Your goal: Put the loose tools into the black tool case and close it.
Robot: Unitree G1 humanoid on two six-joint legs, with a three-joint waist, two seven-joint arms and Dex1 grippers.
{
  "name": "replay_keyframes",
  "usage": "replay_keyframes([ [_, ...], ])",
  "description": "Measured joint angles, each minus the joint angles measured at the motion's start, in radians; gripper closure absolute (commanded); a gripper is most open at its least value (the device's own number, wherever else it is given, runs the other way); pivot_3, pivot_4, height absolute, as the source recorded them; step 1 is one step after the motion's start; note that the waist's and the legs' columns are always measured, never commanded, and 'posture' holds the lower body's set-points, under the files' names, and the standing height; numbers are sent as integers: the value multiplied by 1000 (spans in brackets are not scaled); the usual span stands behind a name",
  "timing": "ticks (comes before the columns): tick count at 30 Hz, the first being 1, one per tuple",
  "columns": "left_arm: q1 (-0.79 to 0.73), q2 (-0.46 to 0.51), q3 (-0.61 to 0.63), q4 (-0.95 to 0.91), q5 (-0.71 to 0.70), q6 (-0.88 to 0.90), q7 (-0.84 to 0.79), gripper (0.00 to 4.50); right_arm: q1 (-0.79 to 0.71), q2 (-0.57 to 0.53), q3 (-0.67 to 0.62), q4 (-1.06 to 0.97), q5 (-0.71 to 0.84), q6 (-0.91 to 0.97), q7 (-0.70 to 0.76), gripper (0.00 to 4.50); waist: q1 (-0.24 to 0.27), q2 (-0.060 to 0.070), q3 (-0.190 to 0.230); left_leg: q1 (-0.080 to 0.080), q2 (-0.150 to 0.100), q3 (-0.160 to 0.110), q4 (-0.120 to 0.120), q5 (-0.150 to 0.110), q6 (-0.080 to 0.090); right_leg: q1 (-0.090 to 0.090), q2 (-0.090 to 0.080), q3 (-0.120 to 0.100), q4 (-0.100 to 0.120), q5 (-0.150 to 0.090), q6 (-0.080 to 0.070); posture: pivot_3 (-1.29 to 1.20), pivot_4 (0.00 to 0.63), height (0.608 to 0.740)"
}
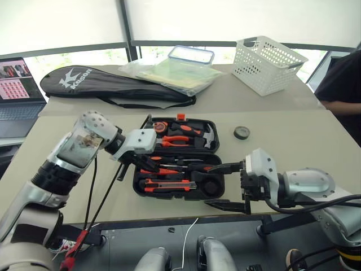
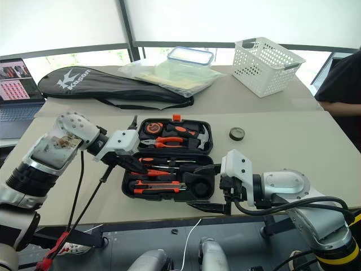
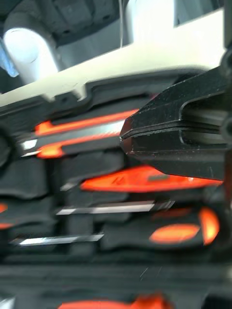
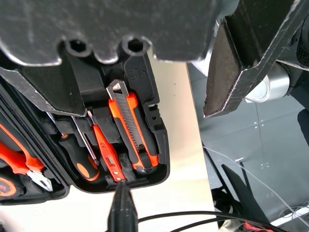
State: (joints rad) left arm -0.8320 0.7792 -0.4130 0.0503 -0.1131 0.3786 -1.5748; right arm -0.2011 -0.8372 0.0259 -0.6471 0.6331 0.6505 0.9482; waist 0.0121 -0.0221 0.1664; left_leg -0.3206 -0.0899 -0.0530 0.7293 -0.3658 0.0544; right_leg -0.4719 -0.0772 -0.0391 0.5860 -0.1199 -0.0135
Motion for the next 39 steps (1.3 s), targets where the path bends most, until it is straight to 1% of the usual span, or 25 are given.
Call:
replay_keyframes([
  [6, 12, -86, -116, 27, 79, -81, 8, 4460, 17, 0, -1, -4, 4, 0, -9, 0, 0, 0, 0, 0, 1, 0, 0, 0, 0, 0, 0, 1, 0, 0, 0, 0, 150, 740],
  [10, 7, -124, -142, 60, 141, -174, 38, 4460, 30, -2, -2, -16, 11, 1, -16, 0, 4, 0, 0, 2, 1, 0, 0, 0, 0, 3, -1, 2, 0, 0, 0, 0, 150, 740],
  [14, 15, -139, -148, 65, 171, -225, 70, 4460, 34, -2, -6, -31, 18, 4, -27, 0, 16, 1, -1, 9, 2, -2, 0, -2, 3, 12, 0, 1, -4, -1, 2, 0, 150, 740],
  [16, 23, -138, -146, 62, 177, -244, 81, 4460, 43, -5, -10, -35, 18, 5, -30, 0, 17, 2, -2, 11, 2, -2, 0, -3, 5, 15, 1, 1, -6, -4, 10, 0, 150, 740],
  [17, 27, -138, -144, 61, 178, -249, 83, 4460, 48, -7, -11, -36, 18, 5, -31, 0, 17, 2, -2, 11, 2, -2, 0, -3, 5, 15, 1, 1, -6, -4, 10, 0, 150, 740],
  [19, 37, -134, -134, 48, 179, -244, 83, 4460, 51, -9, -12, -36, 18, 6, -33, 0, 15, 3, -2, 11, 2, -1, 0, -3, 5, 15, 1, 1, -6, -4, 10, 0, 150, 740],
  [21, 54, -130, -117, 25, 171, -220, 87, 4460, 51, -11, -14, -35, 18, 6, -33, 0, 13, 3, -2, 11, 2, -1, 0, -2, 4, 14, 1, 1, -6, 0, 5, 0, 150, 740],
  [24, 76, -115, -80, -1, 135, -138, 90, 4460, 51, -14, -24, -33, 18, 6, -33, 0, 9, 2, -2, 9, 2, -1, 0, -2, 4, 11, 1, 1, -6, 0, 4, 0, 150, 740],
  [26, 87, -97, -21, -20, 85, -57, 96, 3953, 52, -25, -50, -27, 18, 6, -33, 0, 4, 2, -2, 6, 2, -1, 0, -2, 3, 9, 2, 0, -6, 1, 3, 0, 150, 740],
  [27, 90, -92, 12, -34, 52, -19, 99, 3811, 55, -31, -64, -25, 20, 6, -31, 0, 2, 2, -2, 6, 2, -1, 0, -2, 3, 8, 2, 0, -6, 1, 3, 0, 150, 740],
  [29, 99, -63, 145, -85, -65, 80, 105, 3079, 65, -65, -136, 17, 41, 13, -16, 0, 0, 2, -2, 2, 1, -1, 0, -1, 3, 2, 2, -1, -5, 1, 3, 0, 150, 740],
  [30, 109, -24, 239, -109, -133, 129, 111, 2737, 72, -93, -198, 61, 58, 26, -3, 0, -3, 2, -2, 1, 1, 0, 0, -1, 2, 0, 2, -2, -4, 1, 3, 0, 150, 740],
  [32, 128, 25, 344, -129, -194, 173, 118, 2056, 88, -126, -274, 116, 61, 40, 12, 0, -5, 2, -2, 2, 1, 1, -2, -1, 2, 0, 1, -2, -4, 1, 3, 0, 150, 740],
  [34, 196, 69, 457, -182, -276, 220, 128, 1382, 92, -159, -333, 190, 78, 49, 45, 0, -7, 3, -2, 2, 1, 1, -3, -1, 2, 0, 1, -2, -6, 1, 2, 0, 150, 740],
  [36, 252, 96, 517, -216, -327, 252, 133, 735, 91, -185, -374, 262, 77, 53, 63, 0, -6, 3, -2, 1, 1, 1, -3, -1, 2, 0, 1, -2, -7, 1, 2, 0, 150, 740],
  [38, 293, 118, 555, -252, -366, 281, 148, 34, 72, -198, -382, 314, 75, 53, 80, 0, -3, 3, -1, 2, 1, 1, -3, -1, 1, 0, 0, -2, -7, 1, 2, 0, 150, 740],
  [39, 317, 129, 575, -279, -391, 295, 160, 34, 39, -203, -370, 354, 58, 51, 86, 0, -3, 3, -1, 2, 1, 1, -2, -1, 1, 1, 0, -1, -7, 1, 2, 0, 150, 740],
])
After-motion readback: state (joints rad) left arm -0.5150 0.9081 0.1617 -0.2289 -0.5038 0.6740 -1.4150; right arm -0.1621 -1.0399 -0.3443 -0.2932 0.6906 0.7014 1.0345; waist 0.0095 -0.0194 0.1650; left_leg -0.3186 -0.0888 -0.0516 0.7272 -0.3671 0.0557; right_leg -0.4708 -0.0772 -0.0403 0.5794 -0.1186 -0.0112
